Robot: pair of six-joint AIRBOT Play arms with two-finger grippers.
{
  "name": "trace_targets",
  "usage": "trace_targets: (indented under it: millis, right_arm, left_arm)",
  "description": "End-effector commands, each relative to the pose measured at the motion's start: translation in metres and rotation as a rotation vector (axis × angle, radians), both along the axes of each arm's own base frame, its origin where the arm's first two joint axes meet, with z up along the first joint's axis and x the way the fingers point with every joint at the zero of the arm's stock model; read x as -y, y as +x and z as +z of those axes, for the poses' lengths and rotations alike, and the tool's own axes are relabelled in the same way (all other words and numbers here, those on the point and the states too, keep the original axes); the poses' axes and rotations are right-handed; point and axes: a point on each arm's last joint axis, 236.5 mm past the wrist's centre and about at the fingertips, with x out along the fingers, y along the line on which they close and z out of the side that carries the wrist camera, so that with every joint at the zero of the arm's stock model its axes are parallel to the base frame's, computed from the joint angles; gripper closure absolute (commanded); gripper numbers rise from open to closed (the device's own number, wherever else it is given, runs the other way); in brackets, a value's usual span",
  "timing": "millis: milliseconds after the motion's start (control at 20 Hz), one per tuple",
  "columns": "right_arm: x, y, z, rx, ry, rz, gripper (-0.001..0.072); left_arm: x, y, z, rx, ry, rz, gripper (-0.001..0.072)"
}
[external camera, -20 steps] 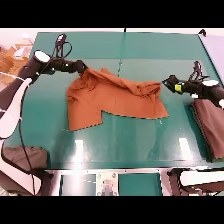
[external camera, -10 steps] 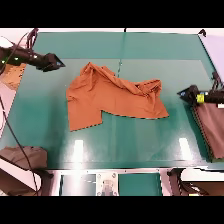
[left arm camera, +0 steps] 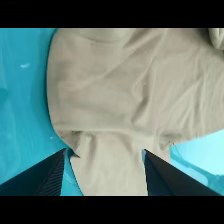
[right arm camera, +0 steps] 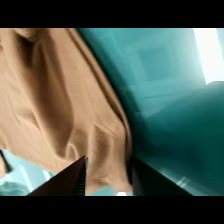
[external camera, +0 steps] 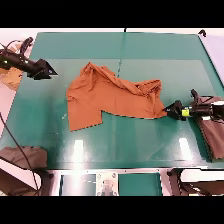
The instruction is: Fold the shirts.
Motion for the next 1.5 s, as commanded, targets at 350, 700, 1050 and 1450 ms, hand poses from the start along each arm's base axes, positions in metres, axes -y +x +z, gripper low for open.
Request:
trace_targets:
  millis: [350,700,1050,1450]
  right_arm:
    - [0.074,0.010,0.026,-0.003,-0.141,-0.107,0.0700]
    - [0.066,-0.007,0.012,-0.042,-0.120,-0.120,0.0700]
    - [0.056,-0.005,0.012,-0.040,-0.120,-0.089,0.0700]
    - [0.052,0.004,0.023,-0.009,-0.097,-0.109,0.0700]
  left_arm:
    - [-0.018,-0.039,-0.031,-0.196,0.088,-0.008,0.0166]
    - [0.061,-0.091,-0.128,-0.390,-0.089,-0.009,0.0167]
    - [0.091,-0.069,-0.157,-0.289,-0.066,0.074,0.0260]
    - [0.103,-0.085,-0.140,-0.309,-0.116,-0.032,0.0682]
